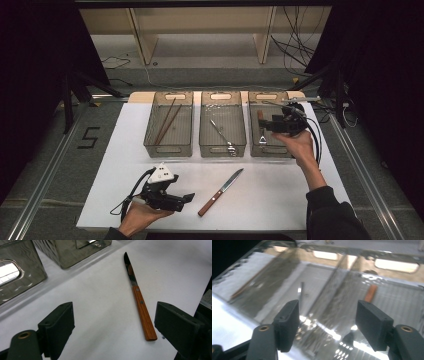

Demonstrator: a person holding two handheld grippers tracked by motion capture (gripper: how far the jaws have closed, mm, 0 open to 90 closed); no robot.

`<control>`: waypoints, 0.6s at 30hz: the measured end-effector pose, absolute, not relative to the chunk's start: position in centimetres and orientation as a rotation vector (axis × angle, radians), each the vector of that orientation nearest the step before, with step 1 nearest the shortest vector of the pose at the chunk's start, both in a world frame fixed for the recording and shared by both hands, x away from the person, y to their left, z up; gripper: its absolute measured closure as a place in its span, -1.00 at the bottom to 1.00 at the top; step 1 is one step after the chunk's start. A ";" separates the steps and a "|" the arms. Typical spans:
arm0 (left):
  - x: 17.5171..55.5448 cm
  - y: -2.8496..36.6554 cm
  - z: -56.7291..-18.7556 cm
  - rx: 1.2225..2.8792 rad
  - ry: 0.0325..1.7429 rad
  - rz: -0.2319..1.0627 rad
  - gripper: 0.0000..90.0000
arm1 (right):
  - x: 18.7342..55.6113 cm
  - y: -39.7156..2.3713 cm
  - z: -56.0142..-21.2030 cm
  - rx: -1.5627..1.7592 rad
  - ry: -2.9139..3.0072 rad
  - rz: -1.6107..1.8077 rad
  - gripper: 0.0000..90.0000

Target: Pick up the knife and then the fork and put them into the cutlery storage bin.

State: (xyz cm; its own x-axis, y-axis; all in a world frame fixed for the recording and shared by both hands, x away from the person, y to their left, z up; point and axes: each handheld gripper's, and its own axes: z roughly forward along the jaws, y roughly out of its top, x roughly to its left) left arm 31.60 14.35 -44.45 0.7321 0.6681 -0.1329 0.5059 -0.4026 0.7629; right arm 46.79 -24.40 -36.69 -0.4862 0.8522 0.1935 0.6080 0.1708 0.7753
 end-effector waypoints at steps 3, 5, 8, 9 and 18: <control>31.7 13.9 -44.5 2.108 0.910 0.232 -0.65 | 44.9 -24.4 -36.4 1.338 2.185 1.256 -0.24; 31.8 13.4 -44.4 2.133 0.920 0.225 -0.65 | 43.6 -24.5 -36.3 1.295 2.194 1.266 -0.26; 31.9 12.5 -44.4 2.164 0.954 0.231 -0.65 | 41.7 -24.6 -36.3 1.241 2.207 1.283 -0.29; 31.9 12.2 -44.4 2.172 0.956 0.220 -0.65 | 41.1 -24.6 -36.3 1.228 2.216 1.290 -0.33; 32.0 8.7 -44.7 2.323 0.928 0.169 -0.64 | 37.2 -24.9 -37.9 1.193 2.261 1.324 -0.37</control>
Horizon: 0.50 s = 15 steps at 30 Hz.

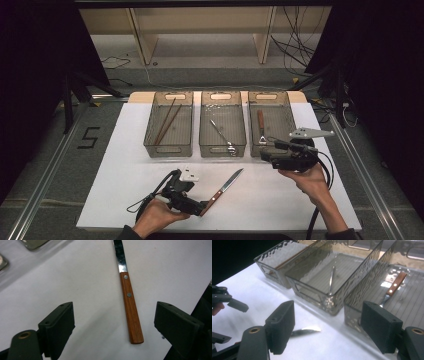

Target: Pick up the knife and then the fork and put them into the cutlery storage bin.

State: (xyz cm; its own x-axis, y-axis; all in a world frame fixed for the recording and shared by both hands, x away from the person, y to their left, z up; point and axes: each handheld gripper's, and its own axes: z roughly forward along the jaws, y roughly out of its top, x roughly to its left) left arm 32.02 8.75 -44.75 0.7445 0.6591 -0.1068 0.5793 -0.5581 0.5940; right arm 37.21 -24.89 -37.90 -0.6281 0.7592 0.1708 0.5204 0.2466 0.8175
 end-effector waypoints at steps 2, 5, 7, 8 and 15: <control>32.2 8.2 -44.9 2.346 0.929 0.163 -0.64 | 36.7 -25.0 -38.4 1.185 2.264 1.320 -0.38; 32.4 7.4 -45.1 2.394 0.925 0.169 -0.64 | 36.1 -25.0 -39.2 1.180 2.267 1.333 -0.39; 32.5 6.9 -45.2 2.419 0.925 0.164 -0.63 | 35.6 -24.9 -39.7 1.176 2.269 1.340 -0.39; 32.5 6.7 -45.2 2.428 0.925 0.168 -0.62 | 35.3 -24.9 -39.9 1.173 2.263 1.350 -0.39; 32.6 5.9 -45.4 2.478 0.916 0.147 -0.49 | 33.7 -24.5 -41.1 1.149 2.244 1.394 -0.40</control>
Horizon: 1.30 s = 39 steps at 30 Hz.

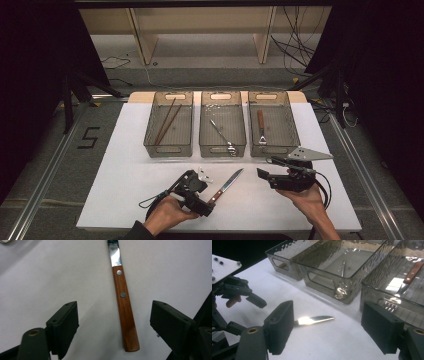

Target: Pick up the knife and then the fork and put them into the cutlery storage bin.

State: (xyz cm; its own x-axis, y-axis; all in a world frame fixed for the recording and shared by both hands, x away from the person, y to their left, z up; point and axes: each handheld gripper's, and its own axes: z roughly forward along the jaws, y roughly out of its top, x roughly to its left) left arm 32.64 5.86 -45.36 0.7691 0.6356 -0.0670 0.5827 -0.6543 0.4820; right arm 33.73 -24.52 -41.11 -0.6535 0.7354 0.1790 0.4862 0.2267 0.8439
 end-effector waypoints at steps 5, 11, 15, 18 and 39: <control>32.7 5.2 -45.7 2.518 0.900 0.118 -0.36 | 33.2 -24.7 -41.4 1.161 2.222 1.407 -0.41; 32.8 4.5 -45.6 2.587 0.872 0.113 -0.18 | 32.9 -24.5 -41.8 1.166 2.235 1.405 -0.41; 32.8 4.1 -45.8 2.629 0.852 0.096 -0.13 | 32.8 -24.4 -41.9 1.162 2.242 1.403 -0.41; 32.8 4.0 -45.9 2.660 0.834 0.086 -0.06 | 32.8 -24.3 -41.9 1.163 2.242 1.406 -0.41; 32.9 2.8 -46.0 2.775 0.741 0.081 0.34 | 32.5 -24.2 -41.9 1.161 2.261 1.414 -0.41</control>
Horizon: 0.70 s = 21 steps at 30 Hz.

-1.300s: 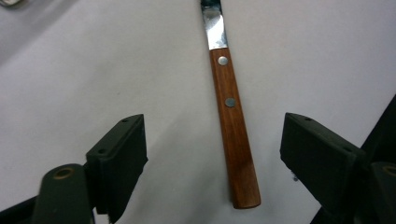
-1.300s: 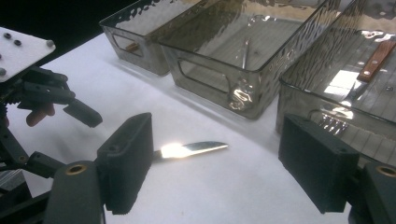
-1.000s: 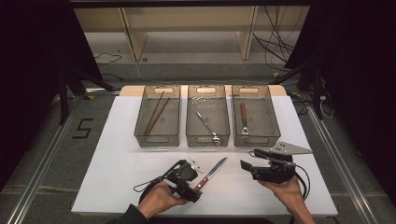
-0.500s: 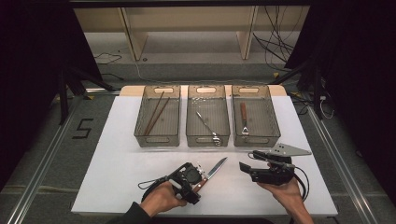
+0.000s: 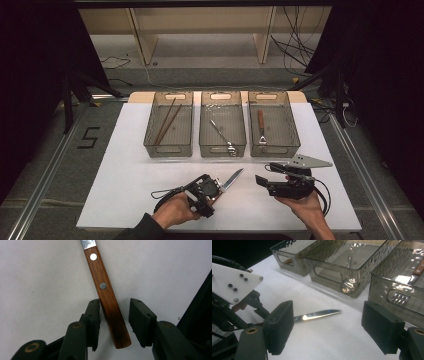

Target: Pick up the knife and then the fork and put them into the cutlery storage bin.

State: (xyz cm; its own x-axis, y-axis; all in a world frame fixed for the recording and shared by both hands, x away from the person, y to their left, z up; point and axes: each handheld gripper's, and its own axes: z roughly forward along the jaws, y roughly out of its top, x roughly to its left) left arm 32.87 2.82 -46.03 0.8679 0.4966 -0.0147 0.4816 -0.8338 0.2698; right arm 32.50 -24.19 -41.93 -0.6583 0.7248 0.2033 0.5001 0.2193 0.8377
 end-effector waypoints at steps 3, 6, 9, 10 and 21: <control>33.1 2.9 -46.0 2.774 0.748 0.071 0.41 | 32.4 -24.1 -41.9 1.160 2.265 1.411 -0.41; 33.3 2.9 -46.0 2.774 0.759 0.056 0.46 | 32.4 -24.0 -41.9 1.156 2.267 1.408 -0.40; 33.6 2.9 -46.0 2.782 0.766 0.035 0.47 | 32.4 -23.9 -42.0 1.161 2.274 1.401 -0.39; 33.7 2.8 -46.0 2.783 0.770 0.027 0.48 | 32.4 -23.8 -42.1 1.161 2.275 1.398 -0.39; 34.0 2.9 -46.0 2.794 0.761 0.032 0.66 | 32.4 -23.5 -42.2 1.157 2.284 1.403 -0.39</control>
